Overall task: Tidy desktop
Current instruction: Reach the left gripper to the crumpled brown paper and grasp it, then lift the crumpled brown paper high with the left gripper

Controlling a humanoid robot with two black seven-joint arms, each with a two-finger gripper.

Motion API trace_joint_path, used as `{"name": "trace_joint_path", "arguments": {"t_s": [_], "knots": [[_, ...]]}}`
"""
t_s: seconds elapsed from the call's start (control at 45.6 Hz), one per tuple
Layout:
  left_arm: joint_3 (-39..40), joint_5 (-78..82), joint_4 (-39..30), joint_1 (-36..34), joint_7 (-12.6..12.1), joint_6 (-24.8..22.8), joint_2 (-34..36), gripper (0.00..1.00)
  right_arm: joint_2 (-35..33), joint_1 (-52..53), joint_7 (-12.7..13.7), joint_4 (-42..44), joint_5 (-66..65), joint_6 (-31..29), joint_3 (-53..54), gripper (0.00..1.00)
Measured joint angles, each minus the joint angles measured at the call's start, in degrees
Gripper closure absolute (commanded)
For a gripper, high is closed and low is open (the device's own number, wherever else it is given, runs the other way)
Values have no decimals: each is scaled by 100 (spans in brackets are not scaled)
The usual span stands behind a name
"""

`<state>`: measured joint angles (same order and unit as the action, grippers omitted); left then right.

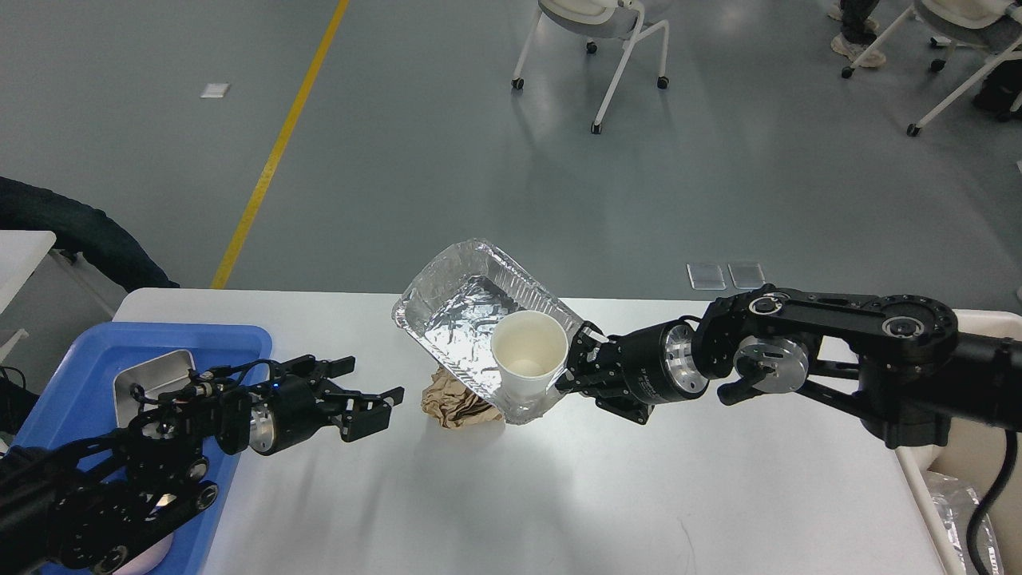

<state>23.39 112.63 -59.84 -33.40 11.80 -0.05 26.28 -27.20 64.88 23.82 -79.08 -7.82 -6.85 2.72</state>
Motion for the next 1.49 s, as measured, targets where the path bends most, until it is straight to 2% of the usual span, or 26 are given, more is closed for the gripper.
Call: {"name": "trace_joint_path", "arguments": {"t_s": [0.351,0.592,0.724,0.746,0.855,1.009,1.272,1.491], "knots": [[-685,9,937,-408,-3,52,-833,4,-50,0,0,-38,0,4,44,100],[-853,-2,1454,-524,-3,197,-1199,17,-116,0,0,-47,-7,1,96,100],[-1001,-13,1743,-530,7,563,-1411,34,-118,-1,-3,-47,-7,0,98,100],[-1041,-24,1805,-531,10,626,-1448,39,-119,-1,-5,-47,-7,0,99,100],[-1194,-68,1971,-544,15,740,-1573,76,-119,-1,-5,-47,-7,0,118,100],[-1254,-83,2033,-545,13,751,-1632,99,-125,-1,-3,-47,-9,0,122,100],[-1258,-236,1966,-579,76,725,-1521,100,-118,-9,-1,-37,-10,0,114,100],[-1262,-241,1277,-585,314,583,-848,100,-112,-10,-1,-31,-11,0,105,100]]}}
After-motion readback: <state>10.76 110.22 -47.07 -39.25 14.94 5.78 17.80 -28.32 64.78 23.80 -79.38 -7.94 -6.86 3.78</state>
